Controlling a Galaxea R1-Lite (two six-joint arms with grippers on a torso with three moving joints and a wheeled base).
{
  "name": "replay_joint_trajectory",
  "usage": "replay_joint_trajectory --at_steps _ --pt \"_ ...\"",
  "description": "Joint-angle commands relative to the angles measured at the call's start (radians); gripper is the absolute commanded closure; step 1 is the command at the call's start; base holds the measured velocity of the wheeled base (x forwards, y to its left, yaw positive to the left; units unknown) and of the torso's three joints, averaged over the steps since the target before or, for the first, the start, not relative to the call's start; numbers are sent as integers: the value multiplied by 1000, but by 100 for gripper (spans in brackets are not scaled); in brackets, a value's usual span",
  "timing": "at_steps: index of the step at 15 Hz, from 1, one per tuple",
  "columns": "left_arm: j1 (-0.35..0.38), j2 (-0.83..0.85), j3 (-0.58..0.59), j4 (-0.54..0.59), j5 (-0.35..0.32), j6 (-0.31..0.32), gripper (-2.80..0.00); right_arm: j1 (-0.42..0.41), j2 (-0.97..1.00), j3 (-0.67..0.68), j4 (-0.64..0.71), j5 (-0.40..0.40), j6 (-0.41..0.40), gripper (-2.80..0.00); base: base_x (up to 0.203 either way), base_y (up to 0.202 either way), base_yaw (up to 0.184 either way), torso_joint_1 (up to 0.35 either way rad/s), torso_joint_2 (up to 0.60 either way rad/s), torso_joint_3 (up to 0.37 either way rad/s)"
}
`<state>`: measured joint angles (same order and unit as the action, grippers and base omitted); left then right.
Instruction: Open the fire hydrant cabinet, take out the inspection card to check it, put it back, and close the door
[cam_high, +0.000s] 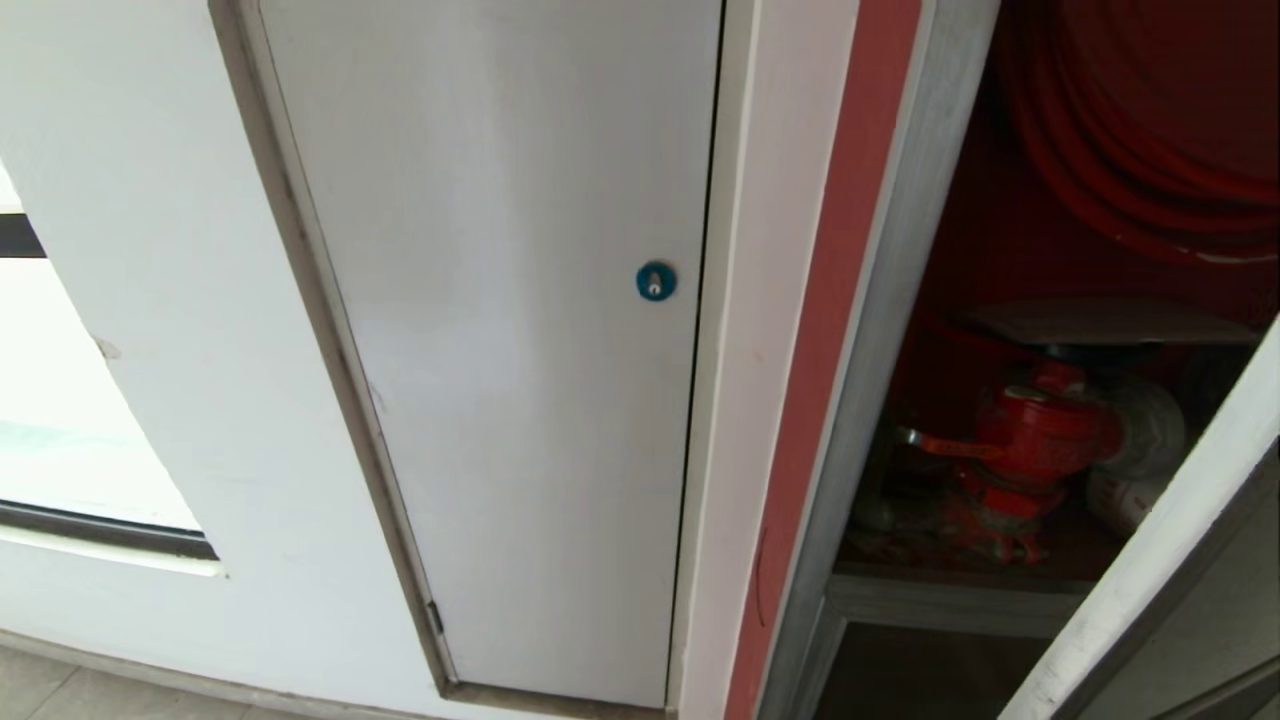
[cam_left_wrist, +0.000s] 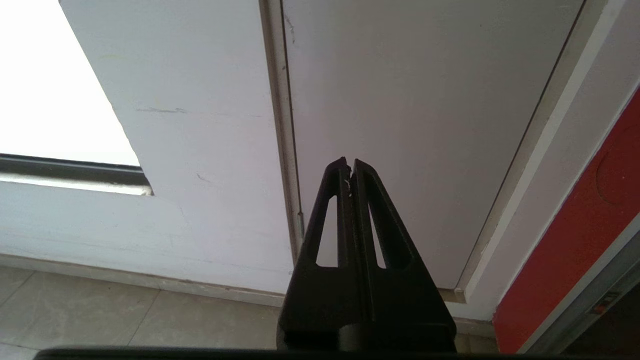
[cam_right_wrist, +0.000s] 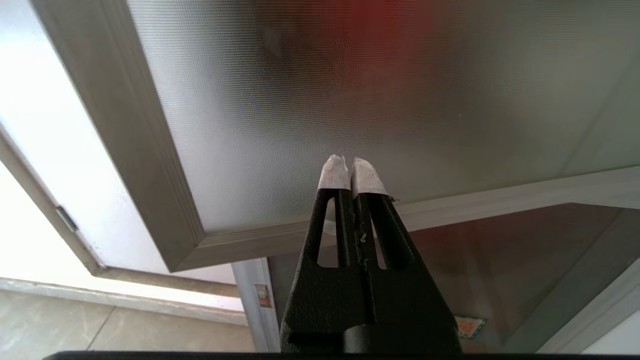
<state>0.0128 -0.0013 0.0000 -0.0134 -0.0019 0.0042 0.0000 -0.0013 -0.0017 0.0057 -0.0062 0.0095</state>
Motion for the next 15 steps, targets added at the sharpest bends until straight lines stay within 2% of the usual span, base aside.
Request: replay_joint_trajectory --at_steps 1,10,12,15 --pt "1 0 6 0 0 0 0 0 -2 0 0 0 0 0 0 0 0 0 0 0" --pt "1 0 6 0 0 0 0 0 -2 0 0 8 -16 0 0 0 0 0 0 0" --pt "1 0 6 0 0 -1 0 0 -2 0 0 19 -43 0 0 0 0 0 0 0" --pt "1 0 6 0 0 0 0 0 -2 -3 2 10 -34 0 0 0 0 0 0 0"
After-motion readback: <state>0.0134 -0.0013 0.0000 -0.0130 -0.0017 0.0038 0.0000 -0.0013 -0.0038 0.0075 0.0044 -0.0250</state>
